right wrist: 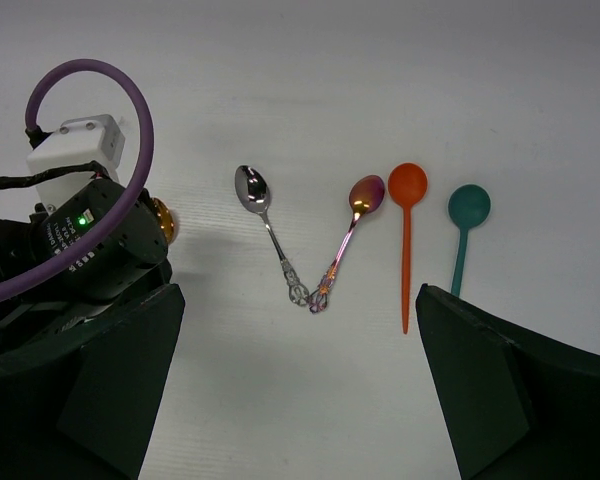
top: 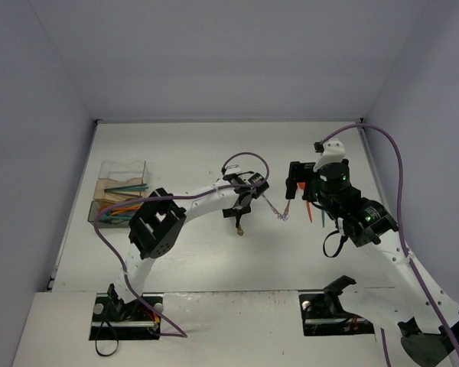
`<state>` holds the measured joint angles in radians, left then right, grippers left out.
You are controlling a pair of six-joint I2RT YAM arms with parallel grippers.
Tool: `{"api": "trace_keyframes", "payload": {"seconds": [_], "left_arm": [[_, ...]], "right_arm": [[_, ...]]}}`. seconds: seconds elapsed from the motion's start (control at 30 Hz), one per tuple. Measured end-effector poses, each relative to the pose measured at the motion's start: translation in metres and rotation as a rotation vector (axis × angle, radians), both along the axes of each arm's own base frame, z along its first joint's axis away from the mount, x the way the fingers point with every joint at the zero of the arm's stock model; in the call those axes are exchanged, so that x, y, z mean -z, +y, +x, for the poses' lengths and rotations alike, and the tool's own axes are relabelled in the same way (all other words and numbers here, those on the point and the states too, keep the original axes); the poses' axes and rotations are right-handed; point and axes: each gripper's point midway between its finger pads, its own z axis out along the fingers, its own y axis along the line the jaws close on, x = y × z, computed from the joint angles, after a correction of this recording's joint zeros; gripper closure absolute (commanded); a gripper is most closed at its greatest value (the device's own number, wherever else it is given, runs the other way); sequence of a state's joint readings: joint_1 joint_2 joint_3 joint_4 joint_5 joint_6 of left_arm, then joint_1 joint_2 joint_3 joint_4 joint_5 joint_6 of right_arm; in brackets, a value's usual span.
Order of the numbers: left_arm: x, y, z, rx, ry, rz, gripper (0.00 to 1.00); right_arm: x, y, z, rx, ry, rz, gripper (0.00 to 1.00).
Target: Sort the eating utensils into containers
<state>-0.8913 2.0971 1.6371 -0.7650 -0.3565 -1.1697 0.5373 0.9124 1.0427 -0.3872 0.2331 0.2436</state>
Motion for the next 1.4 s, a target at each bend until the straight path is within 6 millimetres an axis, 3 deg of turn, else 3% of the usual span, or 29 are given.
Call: {"api": "trace_keyframes", "payload": {"seconds": [0.23, 0.43, 0.67, 0.83, 0.93, 1.07, 1.13, 1.23, 1.33, 1.4], "left_arm": [[0.012, -0.002, 0.002, -0.026, 0.006, 0.002, 0.74], [0.013, -0.004, 0.004, -0.038, -0.001, -0.007, 1.0], [0.013, -0.005, 0.005, -0.051, -0.008, -0.018, 1.0], [0.005, 0.01, 0.002, -0.078, 0.007, -0.032, 1.0], [-0.022, 0.026, 0.01, -0.127, -0.013, -0.079, 1.0], [-0.087, 0.055, 0.037, -0.229, -0.113, -0.21, 1.0], [-0.126, 0.08, 0.052, -0.298, -0.183, -0.286, 1.0], [-0.163, 0.126, 0.07, -0.406, -0.258, -0.348, 1.0], [-0.183, 0.173, 0.085, -0.514, -0.306, -0.381, 1.0], [-0.185, 0.205, 0.094, -0.59, -0.315, -0.388, 1.0]], "right_arm": [[-0.001, -0.002, -0.002, 0.0, -0.005, -0.002, 0.0], [-0.002, -0.004, -0.005, 0.002, -0.013, 0.001, 0.0], [-0.004, -0.006, -0.008, 0.002, -0.023, 0.001, 0.0], [-0.006, -0.007, -0.011, 0.001, -0.032, 0.001, 0.0], [-0.008, -0.006, -0.014, -0.01, -0.04, 0.004, 0.0], [-0.009, -0.005, -0.015, -0.013, -0.043, 0.002, 0.0], [-0.009, -0.005, -0.015, -0.012, -0.043, 0.0, 0.0], [-0.008, -0.006, -0.014, -0.01, -0.041, -0.003, 0.0], [-0.006, -0.005, -0.013, -0.01, -0.034, -0.009, 0.0], [-0.004, -0.005, -0.012, -0.009, -0.029, -0.016, 0.0]]}}
